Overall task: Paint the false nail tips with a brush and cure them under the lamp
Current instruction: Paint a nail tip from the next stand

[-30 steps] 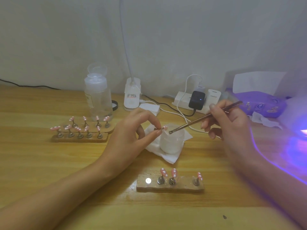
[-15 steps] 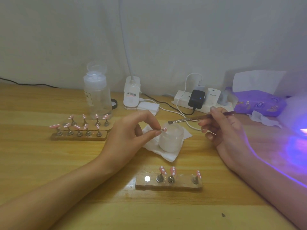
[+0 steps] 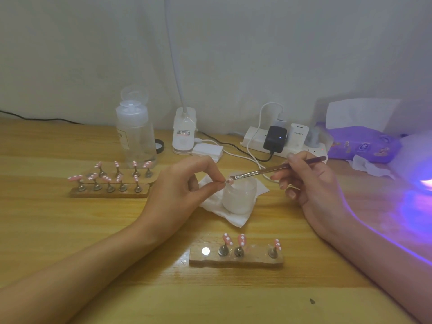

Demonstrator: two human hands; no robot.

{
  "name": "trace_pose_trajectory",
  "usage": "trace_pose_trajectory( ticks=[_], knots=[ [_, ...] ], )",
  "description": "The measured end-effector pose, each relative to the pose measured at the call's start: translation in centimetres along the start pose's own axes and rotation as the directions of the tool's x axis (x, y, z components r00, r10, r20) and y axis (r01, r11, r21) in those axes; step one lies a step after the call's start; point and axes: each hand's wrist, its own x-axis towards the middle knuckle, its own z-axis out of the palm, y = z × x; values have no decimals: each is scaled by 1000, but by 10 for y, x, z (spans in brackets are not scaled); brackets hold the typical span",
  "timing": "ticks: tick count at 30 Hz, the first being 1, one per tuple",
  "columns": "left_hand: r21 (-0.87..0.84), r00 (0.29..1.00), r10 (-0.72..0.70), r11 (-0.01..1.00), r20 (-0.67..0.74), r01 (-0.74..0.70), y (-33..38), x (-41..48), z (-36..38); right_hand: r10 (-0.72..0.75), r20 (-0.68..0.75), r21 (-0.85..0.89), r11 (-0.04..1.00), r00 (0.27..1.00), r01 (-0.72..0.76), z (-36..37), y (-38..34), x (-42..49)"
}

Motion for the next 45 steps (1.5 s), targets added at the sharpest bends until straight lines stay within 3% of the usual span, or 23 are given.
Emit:
trace_pose_trajectory(
  ticks=[6,11,15,19,23,27,31,36,40,45],
  knots=[
    [7,1000,13,1000,-9,-13,0,0,0,-17,49,14,1000,999,16,0,0,0],
    [31,999,31,999,-11,-31,1,0,0,0,-40,26,1000,999,1,-3,1,1],
    [40,999,34,999,-12,-33,1,0,0,-23,40,-3,1000,999,23,1,0,0],
    [42,999,34,999,-12,-33,1,-1,0,-11,-22,21,1000,1000,11,-2,1,2],
    [37,999,37,999,-9,-37,0,0,0,-25,65,10,1000,998,24,0,1,1],
    [29,999,35,999,-10,-35,0,0,0,-1,-9,27,1000,1000,1,-3,2,2],
    [27,999,34,999,-7,-34,-1,0,0,-29,54,4,1000,998,29,-1,1,1],
    [22,1000,27,999,-11,-26,-2,0,1,-19,-11,20,1000,1000,19,-5,2,3],
    [22,1000,24,999,-7,-24,-2,0,0,-39,53,13,999,998,38,-2,2,1],
    [12,1000,19,1000,-6,-18,-1,0,0,0,-15,26,1000,1000,1,-3,2,2]
  ],
)
